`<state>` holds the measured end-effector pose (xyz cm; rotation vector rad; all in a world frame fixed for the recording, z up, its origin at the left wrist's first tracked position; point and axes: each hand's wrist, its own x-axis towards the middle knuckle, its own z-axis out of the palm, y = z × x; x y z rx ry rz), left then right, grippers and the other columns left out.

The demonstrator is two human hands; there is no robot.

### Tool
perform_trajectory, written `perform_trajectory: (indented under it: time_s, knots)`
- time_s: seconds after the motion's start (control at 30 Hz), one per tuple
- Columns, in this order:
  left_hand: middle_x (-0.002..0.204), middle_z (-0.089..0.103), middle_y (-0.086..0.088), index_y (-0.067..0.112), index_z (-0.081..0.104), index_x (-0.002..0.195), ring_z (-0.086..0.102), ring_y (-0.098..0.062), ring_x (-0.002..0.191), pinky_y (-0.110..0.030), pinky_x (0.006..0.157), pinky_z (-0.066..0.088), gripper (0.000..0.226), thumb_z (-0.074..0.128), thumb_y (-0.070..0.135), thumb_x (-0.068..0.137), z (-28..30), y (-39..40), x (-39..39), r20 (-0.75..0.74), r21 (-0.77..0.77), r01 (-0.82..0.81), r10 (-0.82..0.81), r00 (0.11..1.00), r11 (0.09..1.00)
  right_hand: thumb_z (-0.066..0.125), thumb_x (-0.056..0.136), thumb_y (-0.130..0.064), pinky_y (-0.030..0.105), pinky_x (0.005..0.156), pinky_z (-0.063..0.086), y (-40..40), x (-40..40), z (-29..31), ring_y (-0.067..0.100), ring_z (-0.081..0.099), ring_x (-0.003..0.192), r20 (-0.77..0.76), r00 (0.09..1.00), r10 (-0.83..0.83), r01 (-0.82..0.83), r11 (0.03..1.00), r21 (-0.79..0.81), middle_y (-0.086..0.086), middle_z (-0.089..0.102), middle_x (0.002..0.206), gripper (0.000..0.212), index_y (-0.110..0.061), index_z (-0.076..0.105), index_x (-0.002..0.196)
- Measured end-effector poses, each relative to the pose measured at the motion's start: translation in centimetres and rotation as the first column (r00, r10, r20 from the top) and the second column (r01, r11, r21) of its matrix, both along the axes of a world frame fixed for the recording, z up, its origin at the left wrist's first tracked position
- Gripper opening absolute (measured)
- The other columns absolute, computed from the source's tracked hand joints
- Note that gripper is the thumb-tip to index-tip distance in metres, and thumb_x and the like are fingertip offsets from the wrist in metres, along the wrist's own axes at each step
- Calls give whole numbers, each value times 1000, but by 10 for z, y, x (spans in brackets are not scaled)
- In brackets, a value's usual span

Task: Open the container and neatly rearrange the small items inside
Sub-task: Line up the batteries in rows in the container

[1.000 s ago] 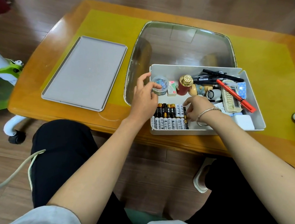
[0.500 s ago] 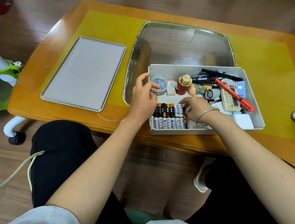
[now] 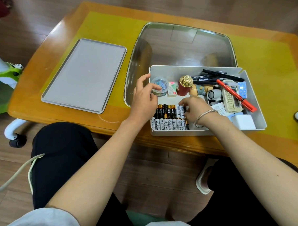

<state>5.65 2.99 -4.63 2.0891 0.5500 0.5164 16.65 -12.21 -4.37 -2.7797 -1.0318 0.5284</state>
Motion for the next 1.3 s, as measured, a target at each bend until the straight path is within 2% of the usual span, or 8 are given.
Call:
perform_trajectory:
  time_s: [0.13, 0.33, 0.43, 0.67, 0.83, 0.93, 1.03, 1.3]
  knots:
    - [148, 31, -2, 12, 61, 110, 28, -14, 138, -39, 105, 43, 23, 48, 1, 94, 0, 4, -2, 10, -40, 44, -43, 999, 998, 50, 76, 12, 40, 103, 39, 5, -5, 3, 28, 42, 121, 67, 995, 77, -79, 997, 26, 9, 50, 127, 58, -14, 53, 127]
    - [150, 30, 0, 14, 36, 140, 30, -3, 134, -32, 110, 37, 41, 43, 11, 100, 2, 12, -15, 48, -139, 165, -160, 986, 976, 44, 80, 10, 31, 110, 29, 27, -16, 2, 24, 39, 130, -37, 964, 265, -261, 962, 83, 10, 48, 137, 60, -9, 45, 137]
    - [147, 33, 2, 19, 32, 143, 37, 9, 120, -21, 101, 43, 44, 43, 12, 100, 2, 12, -19, 33, -200, 168, -164, 986, 965, 46, 81, 8, 30, 106, 31, 30, -14, 1, 24, 42, 126, -55, 961, 270, -266, 962, 64, 12, 51, 134, 56, -9, 48, 135]
    - [147, 35, 0, 19, 34, 142, 37, -8, 131, -31, 108, 40, 42, 42, 15, 101, -1, 12, -21, -7, -193, 172, -176, 984, 966, 50, 78, 8, 43, 103, 39, 50, -26, -1, 29, 40, 123, -63, 949, 308, -305, 951, 46, 10, 46, 134, 69, -19, 40, 140]
    - [150, 31, 0, 20, 34, 142, 32, -10, 136, -36, 112, 34, 41, 41, 17, 102, -3, 12, -21, -27, -168, 168, -175, 984, 971, 50, 78, 8, 43, 98, 42, 54, -26, 2, 28, 42, 121, -63, 948, 311, -309, 950, 34, 7, 47, 133, 67, -23, 44, 137]
    - [151, 30, 0, 18, 33, 143, 30, -5, 134, -31, 112, 32, 41, 39, 18, 102, -4, 9, -20, -24, -146, 154, -159, 987, 977, 45, 79, 13, 40, 105, 40, 45, -20, 8, 24, 42, 128, -125, 955, 269, -256, 960, 110, 7, 45, 139, 65, -18, 45, 137]
    - [151, 30, 0, 19, 32, 143, 31, -6, 134, -25, 107, 35, 41, 38, 18, 103, -5, 7, -19, -25, -146, 143, -148, 989, 979, 40, 82, 15, 30, 98, 45, 22, -4, 21, 18, 51, 121, -176, 974, 141, -114, 981, 158, 5, 53, 134, 57, -16, 54, 129]
    - [151, 30, -2, 17, 36, 140, 26, 1, 129, 6, 87, 28, 37, 34, 15, 103, -6, 4, -18, -26, -115, 133, -137, 990, 984, 42, 82, 14, 33, 99, 45, 5, 6, 24, 22, 53, 119, -121, 985, 127, -131, 991, -25, 6, 56, 132, 57, -13, 53, 132]
